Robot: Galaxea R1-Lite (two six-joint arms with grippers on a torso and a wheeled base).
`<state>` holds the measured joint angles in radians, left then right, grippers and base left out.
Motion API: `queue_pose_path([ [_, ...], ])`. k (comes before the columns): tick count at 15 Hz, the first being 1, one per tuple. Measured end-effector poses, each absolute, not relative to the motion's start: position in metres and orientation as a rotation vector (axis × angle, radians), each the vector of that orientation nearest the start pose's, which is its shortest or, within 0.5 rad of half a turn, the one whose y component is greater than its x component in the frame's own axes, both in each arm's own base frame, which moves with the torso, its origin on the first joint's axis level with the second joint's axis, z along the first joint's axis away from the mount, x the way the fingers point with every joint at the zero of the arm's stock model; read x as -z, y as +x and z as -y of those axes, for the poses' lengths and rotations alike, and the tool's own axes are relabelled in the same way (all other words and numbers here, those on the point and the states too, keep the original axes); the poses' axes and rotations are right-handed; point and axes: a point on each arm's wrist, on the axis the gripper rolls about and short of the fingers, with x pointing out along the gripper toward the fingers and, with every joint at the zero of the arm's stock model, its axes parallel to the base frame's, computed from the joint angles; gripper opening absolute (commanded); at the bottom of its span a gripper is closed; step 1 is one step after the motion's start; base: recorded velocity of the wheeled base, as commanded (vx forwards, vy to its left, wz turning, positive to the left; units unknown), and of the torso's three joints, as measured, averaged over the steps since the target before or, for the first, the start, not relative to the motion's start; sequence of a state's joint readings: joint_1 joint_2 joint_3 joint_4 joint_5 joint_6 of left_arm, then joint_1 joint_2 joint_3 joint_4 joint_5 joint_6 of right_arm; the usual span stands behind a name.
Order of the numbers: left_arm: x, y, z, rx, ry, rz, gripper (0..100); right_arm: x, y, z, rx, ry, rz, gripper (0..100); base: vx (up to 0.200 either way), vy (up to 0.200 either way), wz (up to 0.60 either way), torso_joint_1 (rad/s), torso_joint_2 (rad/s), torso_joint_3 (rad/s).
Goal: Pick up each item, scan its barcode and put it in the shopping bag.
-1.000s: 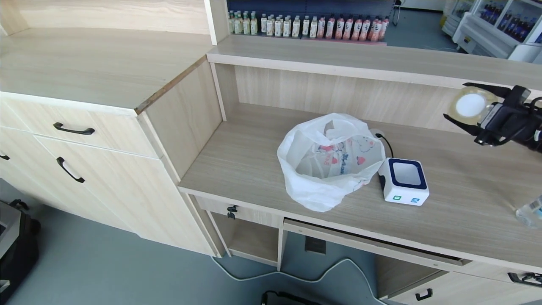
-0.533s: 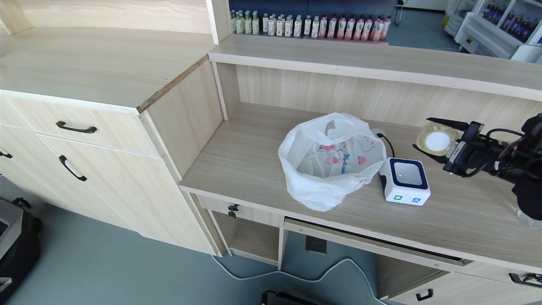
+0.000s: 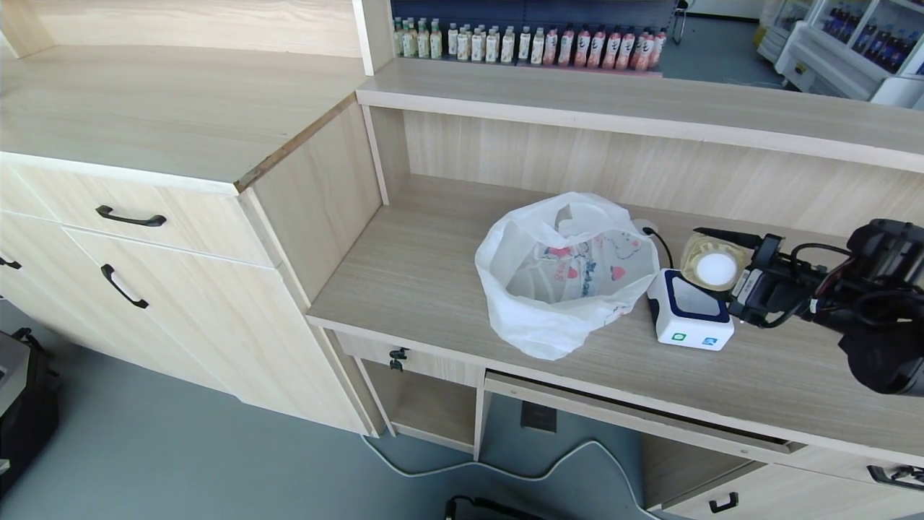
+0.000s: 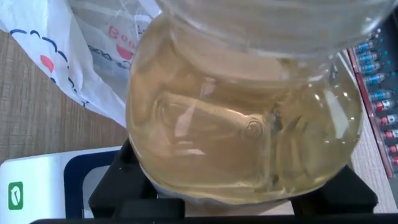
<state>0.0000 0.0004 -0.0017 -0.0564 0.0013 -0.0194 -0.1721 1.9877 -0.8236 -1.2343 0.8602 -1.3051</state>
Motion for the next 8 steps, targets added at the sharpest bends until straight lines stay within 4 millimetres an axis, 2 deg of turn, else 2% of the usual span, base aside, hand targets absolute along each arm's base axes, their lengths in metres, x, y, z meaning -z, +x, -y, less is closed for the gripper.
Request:
queue_pose_path([
  [4,-0.082,-0.023,0.0,-0.001,-0.02,0.057,100,-0.142,0.357,0.034,-0.565,-1.28,0.53,0,0.0,0.0,0.0,0.0,0.0,0.0],
  [8,-0.082,-0.023,0.0,-0.001,-0.02,0.057,100,-0.133,0.361,0.036,-0.573,-1.274,0.51,0,0.0,0.0,0.0,0.0,0.0,0.0],
])
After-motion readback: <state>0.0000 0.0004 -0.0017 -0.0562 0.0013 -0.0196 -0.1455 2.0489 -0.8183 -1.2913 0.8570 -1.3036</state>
